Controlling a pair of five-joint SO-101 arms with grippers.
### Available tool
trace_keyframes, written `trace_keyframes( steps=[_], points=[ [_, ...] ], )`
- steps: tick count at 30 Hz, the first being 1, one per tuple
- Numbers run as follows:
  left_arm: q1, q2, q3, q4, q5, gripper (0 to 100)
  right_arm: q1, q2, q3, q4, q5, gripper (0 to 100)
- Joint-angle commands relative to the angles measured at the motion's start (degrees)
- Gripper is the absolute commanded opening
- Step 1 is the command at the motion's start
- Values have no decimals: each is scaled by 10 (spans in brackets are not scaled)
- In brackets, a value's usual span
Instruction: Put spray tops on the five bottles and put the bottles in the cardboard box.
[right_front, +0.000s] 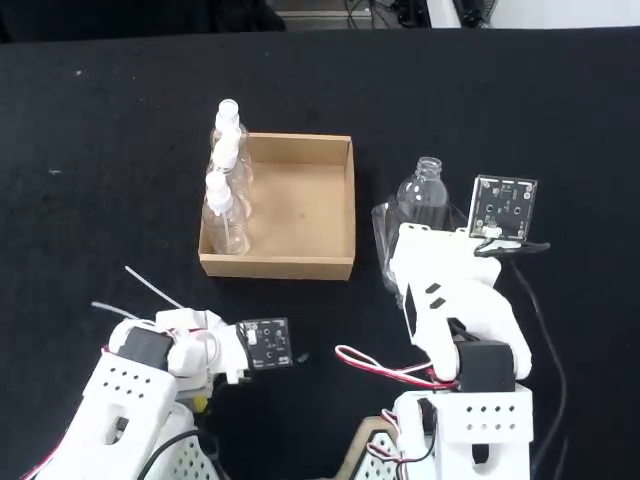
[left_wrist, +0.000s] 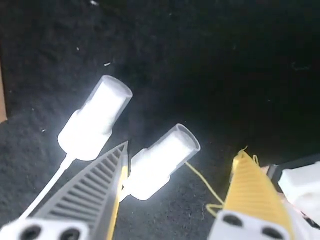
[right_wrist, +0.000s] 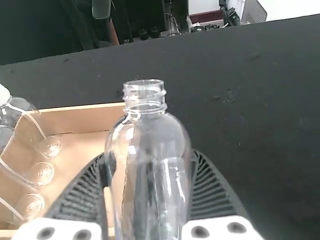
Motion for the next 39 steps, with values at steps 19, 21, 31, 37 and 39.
trace_keyframes(
  steps=[19, 21, 31, 37, 39],
  points=[
    [-30, -5, -131, 147, -4, 39, 17, -11, -36, 2, -3, 11],
    [-57, -5, -158, 179, -7, 39, 17, -11, -36, 2, -3, 11],
    [-271, -5, -282, 197, -6, 39, 16, -11, -36, 2, -5, 11],
    [-414, 1, -239, 61, 14, 39, 15, -15, -27, 1, -7, 11],
    [-472, 2, -172, -61, 67, 39, -4, -16, -23, 1, -7, 11]
  ],
)
